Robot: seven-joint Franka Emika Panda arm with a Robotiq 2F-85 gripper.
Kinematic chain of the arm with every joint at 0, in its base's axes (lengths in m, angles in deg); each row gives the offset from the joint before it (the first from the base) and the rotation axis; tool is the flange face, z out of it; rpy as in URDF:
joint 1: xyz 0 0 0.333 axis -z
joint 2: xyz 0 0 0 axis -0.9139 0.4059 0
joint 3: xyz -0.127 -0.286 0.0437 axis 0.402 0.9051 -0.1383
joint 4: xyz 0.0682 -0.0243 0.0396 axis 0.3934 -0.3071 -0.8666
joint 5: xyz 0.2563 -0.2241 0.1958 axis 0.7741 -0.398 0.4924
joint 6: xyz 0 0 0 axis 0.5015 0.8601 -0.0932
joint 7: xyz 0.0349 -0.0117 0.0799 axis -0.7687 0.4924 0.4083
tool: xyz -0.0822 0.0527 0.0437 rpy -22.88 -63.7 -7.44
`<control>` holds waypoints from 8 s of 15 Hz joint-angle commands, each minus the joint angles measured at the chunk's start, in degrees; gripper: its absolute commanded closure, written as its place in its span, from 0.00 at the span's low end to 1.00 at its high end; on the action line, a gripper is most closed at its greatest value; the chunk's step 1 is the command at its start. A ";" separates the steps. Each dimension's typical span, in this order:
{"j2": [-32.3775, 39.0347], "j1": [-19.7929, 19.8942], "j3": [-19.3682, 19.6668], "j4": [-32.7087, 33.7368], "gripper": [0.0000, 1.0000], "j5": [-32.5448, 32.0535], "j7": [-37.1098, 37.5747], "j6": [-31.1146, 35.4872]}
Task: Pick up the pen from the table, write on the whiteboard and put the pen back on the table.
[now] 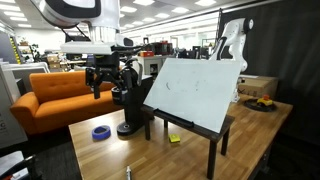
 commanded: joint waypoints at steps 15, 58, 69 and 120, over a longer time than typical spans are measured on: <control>6.16 1.99 -2.03 1.55 0.00 -1.21 -7.52 2.88; 40.81 11.29 -2.21 2.41 0.00 -17.02 -25.64 37.15; 47.59 11.69 -2.00 3.03 0.00 -16.87 -24.98 46.94; 30.13 5.18 -2.58 -9.36 0.95 -15.80 1.01 38.60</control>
